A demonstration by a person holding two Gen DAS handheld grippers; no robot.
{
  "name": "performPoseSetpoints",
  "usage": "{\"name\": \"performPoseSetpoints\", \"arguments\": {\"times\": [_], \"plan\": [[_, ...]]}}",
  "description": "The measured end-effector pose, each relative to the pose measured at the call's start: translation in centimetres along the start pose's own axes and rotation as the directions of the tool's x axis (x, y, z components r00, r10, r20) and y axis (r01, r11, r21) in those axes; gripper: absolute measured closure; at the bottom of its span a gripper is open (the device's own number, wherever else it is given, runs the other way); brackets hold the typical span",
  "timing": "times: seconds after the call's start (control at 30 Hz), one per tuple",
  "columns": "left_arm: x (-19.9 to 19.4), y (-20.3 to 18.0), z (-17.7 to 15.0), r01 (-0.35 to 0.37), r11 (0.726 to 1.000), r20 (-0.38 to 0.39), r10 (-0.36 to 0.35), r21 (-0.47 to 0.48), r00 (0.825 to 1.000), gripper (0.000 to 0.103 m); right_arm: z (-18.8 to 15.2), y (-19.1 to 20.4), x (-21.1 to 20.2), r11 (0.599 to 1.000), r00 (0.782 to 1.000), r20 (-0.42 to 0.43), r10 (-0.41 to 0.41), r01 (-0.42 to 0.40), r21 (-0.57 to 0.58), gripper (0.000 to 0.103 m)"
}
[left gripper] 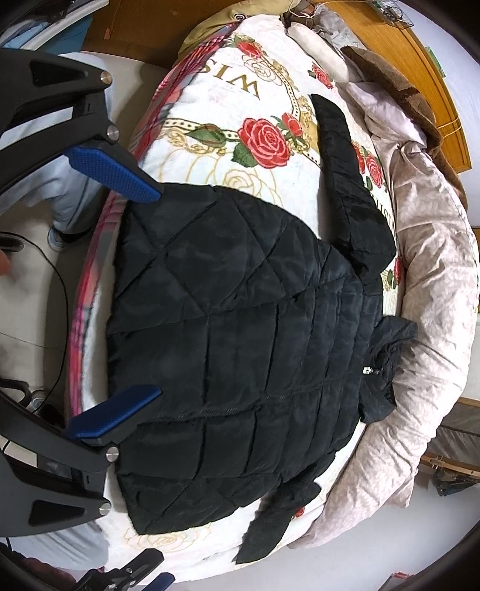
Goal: Fold large clothes
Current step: 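Move the left tool to the jacket sleeve cuff and close on it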
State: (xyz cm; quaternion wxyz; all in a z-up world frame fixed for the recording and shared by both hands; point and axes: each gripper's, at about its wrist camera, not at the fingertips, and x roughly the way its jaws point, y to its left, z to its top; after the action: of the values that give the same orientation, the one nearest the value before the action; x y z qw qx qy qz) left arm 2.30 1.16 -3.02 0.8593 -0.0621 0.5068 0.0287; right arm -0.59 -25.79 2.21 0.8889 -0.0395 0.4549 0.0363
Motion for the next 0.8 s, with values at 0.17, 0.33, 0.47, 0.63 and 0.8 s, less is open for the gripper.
{"name": "performPoseSetpoints", "arguments": {"times": [0.17,0.33,0.47,0.63,0.8], "plan": [[2.6,1.6,2.3,-0.025,1.0,-0.001,0.025,0.003,1.0,0.003,2.5,1.6,2.9,0.998,0.999,0.001,0.045,-0.045,-0.045,0.007],[6.0,4.3,5.6,-0.069,0.997,0.009,0.069,-0.03,0.998,0.003,5.6,4.2,6.6,0.991,0.997,0.013,0.075,-0.073,-0.111,0.007],[8.9,7.2,8.7,-0.092,0.993,0.007,0.093,-0.08,0.996,0.003,7.9,5.9,9.6,0.985,0.996,0.008,0.093,-0.091,-0.144,0.007],[11.8,11.3,12.3,-0.147,0.976,0.028,0.154,-0.16,0.988,0.003,10.4,7.7,13.0,0.979,0.995,-0.014,0.099,-0.1,-0.178,0.007],[14.8,16.4,15.6,-0.166,0.955,0.028,0.178,-0.245,0.984,0.003,12.3,9.3,16.2,0.974,0.996,-0.035,0.087,-0.092,-0.209,0.007]]}}
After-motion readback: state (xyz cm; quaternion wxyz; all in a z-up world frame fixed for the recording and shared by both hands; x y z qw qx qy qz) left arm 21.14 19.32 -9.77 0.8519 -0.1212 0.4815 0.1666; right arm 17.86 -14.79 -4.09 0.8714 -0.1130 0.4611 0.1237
